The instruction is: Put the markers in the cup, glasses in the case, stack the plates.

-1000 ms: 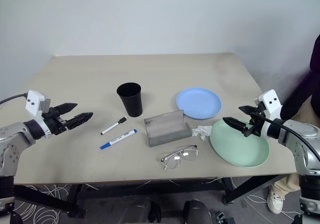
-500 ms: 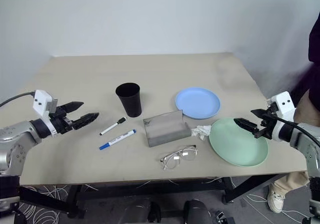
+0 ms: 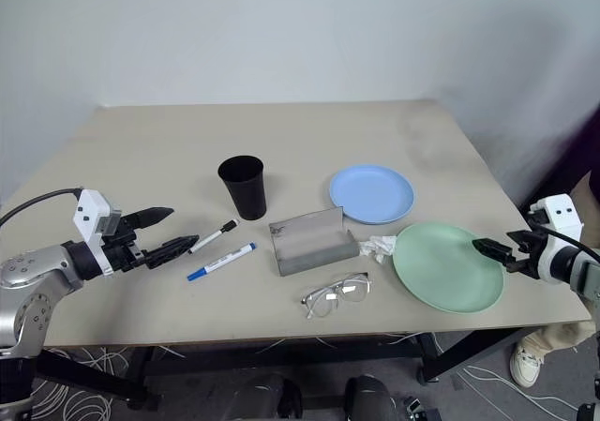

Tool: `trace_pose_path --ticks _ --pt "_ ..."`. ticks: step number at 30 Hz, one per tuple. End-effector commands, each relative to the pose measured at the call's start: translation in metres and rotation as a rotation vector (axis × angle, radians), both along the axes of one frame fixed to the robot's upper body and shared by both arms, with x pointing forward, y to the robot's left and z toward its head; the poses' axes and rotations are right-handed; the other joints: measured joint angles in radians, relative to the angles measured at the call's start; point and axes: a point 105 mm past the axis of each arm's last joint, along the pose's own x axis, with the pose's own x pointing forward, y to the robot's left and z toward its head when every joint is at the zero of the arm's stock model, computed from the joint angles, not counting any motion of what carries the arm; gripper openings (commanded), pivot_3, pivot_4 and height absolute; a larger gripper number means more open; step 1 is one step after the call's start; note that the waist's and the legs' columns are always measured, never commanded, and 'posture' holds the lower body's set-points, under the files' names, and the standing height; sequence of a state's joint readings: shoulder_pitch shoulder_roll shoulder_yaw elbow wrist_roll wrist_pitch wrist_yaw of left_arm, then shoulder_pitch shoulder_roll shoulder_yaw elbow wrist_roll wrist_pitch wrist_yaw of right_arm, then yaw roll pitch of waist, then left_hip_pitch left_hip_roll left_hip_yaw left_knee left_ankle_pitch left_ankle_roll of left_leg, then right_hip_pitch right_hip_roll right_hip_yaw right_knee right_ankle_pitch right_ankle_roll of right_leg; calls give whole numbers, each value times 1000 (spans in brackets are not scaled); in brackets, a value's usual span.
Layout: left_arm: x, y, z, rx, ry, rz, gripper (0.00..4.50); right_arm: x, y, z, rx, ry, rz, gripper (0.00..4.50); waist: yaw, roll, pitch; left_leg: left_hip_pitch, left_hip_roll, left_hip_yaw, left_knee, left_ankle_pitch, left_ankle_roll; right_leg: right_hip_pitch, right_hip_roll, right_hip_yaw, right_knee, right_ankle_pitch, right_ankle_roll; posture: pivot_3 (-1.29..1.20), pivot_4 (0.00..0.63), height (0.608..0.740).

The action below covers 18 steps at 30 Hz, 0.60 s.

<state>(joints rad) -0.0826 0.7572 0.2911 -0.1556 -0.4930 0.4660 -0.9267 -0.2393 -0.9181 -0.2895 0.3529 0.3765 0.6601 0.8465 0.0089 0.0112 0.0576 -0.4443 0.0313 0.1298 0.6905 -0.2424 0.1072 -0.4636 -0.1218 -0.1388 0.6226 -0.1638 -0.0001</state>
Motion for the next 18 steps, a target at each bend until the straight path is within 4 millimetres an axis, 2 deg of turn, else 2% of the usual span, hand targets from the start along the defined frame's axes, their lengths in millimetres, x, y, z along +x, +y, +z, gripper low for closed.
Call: trace_pose_path --ticks 1,9,17,18 --pt "1 -9 11 -4 -58 -33 4487 1 -15 5 -52 -20 -42 4500 0 1 0 0 0 0 0 0 0 0 0 0 0 0 0 0 0 704" --pt "5 -14 15 -19 -72 -46 4487 -3 -19 -8 -25 -7 -78 4500 0 1 0 1 0 0 0 0 0 1 1 0 1 0 0 0 0 704" --pt "7 -14 10 -25 -50 -57 4487 -6 2 -14 27 21 -54 4500 0 2 -1 2 0 0 2 0 0 2 1 0 1 0 0 0 0 704" --pt "6 -14 9 -26 -47 -58 4497 -7 4 -14 29 24 -50 4316 0 2 -1 2 0 0 2 0 0 2 1 -1 1 0 0 0 0 704"
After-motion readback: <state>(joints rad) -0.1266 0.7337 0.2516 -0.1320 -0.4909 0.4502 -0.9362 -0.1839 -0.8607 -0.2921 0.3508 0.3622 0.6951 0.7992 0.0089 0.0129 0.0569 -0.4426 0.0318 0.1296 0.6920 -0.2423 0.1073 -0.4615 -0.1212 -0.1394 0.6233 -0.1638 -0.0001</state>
